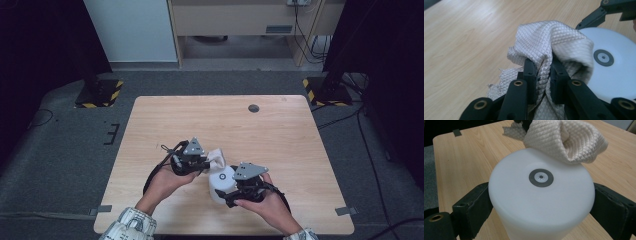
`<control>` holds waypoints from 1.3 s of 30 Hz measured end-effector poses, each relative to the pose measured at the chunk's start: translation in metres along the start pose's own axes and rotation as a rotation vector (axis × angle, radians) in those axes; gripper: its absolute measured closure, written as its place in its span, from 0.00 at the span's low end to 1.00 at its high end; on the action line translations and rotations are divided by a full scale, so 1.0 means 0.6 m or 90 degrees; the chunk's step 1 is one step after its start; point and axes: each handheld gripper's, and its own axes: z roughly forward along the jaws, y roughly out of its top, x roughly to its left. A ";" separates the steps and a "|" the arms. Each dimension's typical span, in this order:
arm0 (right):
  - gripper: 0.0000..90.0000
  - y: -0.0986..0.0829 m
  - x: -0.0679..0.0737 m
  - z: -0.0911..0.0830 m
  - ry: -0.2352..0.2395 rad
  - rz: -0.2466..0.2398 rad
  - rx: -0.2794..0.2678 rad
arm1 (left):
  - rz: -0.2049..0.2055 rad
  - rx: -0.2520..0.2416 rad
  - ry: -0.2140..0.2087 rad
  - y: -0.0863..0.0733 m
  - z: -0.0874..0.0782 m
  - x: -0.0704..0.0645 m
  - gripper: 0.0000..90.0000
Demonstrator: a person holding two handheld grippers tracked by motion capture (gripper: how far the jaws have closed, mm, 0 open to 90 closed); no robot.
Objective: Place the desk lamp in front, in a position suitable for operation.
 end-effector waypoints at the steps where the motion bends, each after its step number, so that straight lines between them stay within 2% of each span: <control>1: 0.10 0.000 0.000 0.000 0.000 0.000 0.000 | -0.001 0.001 -0.003 -0.003 0.005 -0.001 0.86; 22: 0.10 -0.001 -0.001 0.002 0.002 -0.009 0.003 | -0.032 0.041 -0.014 -0.075 0.061 -0.005 0.86; 26: 0.10 -0.001 -0.001 0.002 0.000 -0.010 0.005 | -0.030 0.040 -0.014 -0.080 0.066 -0.004 0.86; 30: 0.10 0.000 -0.001 0.002 0.000 -0.010 0.006 | -0.046 0.036 -0.017 -0.085 0.085 0.000 0.86; 33: 0.10 0.000 -0.001 0.001 0.002 -0.012 0.008 | -0.045 0.043 -0.020 -0.091 0.092 0.000 0.86; 36: 0.10 0.000 -0.001 0.001 0.004 -0.012 0.007 | -0.046 0.037 -0.023 -0.087 0.086 0.001 0.86; 39: 0.10 0.000 -0.001 0.001 0.004 -0.012 0.008 | -0.051 0.010 -0.027 -0.074 0.070 0.005 0.86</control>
